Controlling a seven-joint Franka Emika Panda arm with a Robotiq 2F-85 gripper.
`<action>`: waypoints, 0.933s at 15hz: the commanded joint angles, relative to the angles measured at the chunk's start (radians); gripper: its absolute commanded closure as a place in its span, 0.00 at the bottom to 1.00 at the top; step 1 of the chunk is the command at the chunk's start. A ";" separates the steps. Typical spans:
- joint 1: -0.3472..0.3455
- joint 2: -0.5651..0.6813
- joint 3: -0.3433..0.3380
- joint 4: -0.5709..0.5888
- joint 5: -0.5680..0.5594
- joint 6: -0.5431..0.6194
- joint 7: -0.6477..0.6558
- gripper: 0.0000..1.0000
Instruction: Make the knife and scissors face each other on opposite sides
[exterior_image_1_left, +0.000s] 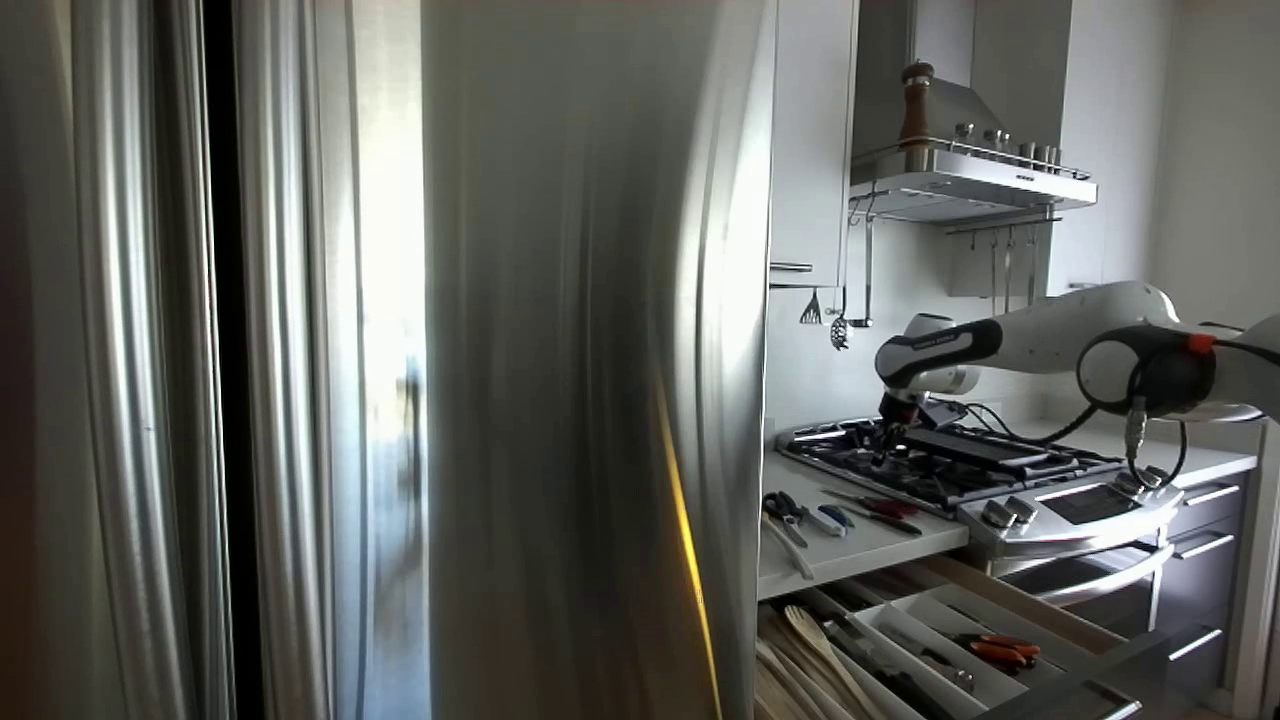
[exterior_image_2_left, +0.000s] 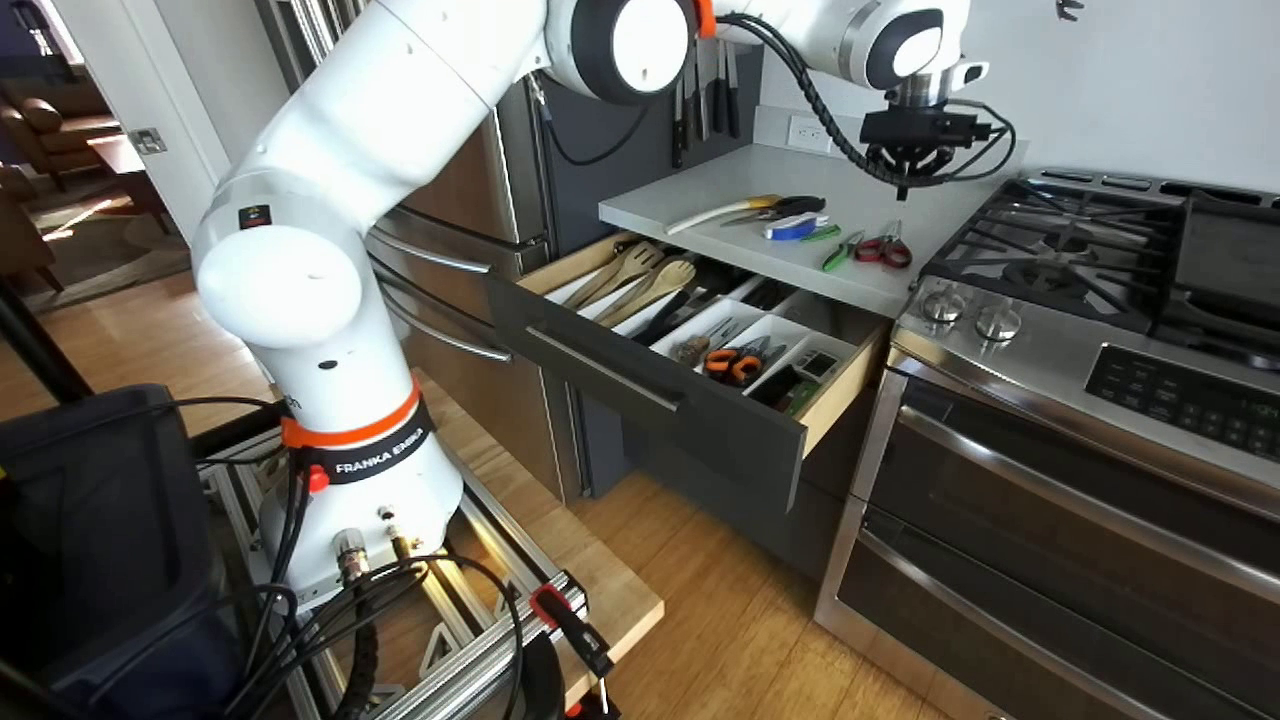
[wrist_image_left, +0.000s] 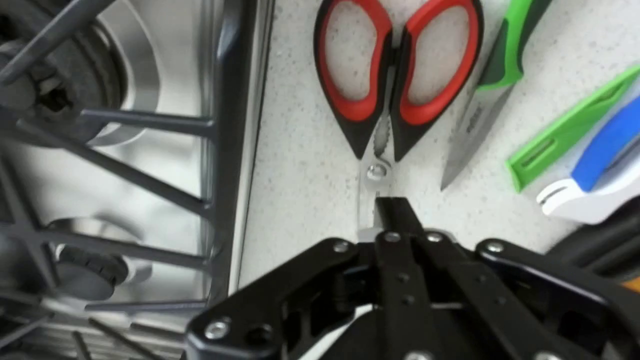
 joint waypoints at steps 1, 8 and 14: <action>-0.020 -0.089 0.031 -0.026 0.032 -0.008 -0.030 1.00; -0.006 -0.107 0.018 -0.022 0.004 -0.095 0.016 1.00; 0.004 -0.065 0.007 -0.033 -0.004 -0.190 0.037 0.45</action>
